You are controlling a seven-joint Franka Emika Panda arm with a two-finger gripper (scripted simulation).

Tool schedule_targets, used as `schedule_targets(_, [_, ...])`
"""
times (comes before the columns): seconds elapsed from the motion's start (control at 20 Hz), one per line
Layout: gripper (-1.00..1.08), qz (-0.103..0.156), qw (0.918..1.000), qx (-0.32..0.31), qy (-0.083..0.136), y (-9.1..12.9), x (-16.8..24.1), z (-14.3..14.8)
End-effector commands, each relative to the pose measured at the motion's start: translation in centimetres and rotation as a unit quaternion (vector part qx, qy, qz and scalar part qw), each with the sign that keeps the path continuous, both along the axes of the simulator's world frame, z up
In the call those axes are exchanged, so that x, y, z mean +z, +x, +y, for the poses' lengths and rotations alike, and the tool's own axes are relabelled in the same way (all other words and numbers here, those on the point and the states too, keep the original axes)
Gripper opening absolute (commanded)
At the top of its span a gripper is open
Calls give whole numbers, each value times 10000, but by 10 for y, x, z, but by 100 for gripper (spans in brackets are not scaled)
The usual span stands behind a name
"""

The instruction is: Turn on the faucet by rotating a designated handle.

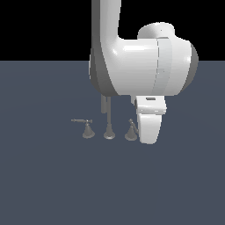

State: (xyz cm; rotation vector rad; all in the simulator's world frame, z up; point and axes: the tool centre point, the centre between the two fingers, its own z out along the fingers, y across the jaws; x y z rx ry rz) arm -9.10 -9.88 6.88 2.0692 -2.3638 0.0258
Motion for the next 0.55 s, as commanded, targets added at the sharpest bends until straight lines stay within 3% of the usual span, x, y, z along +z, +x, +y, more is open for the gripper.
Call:
schedule_targets(0.0, [-100,-17,10000,78,6,6,1,14])
schedule_targets(0.5, [-100,54,9997,213,59,15,-4,68])
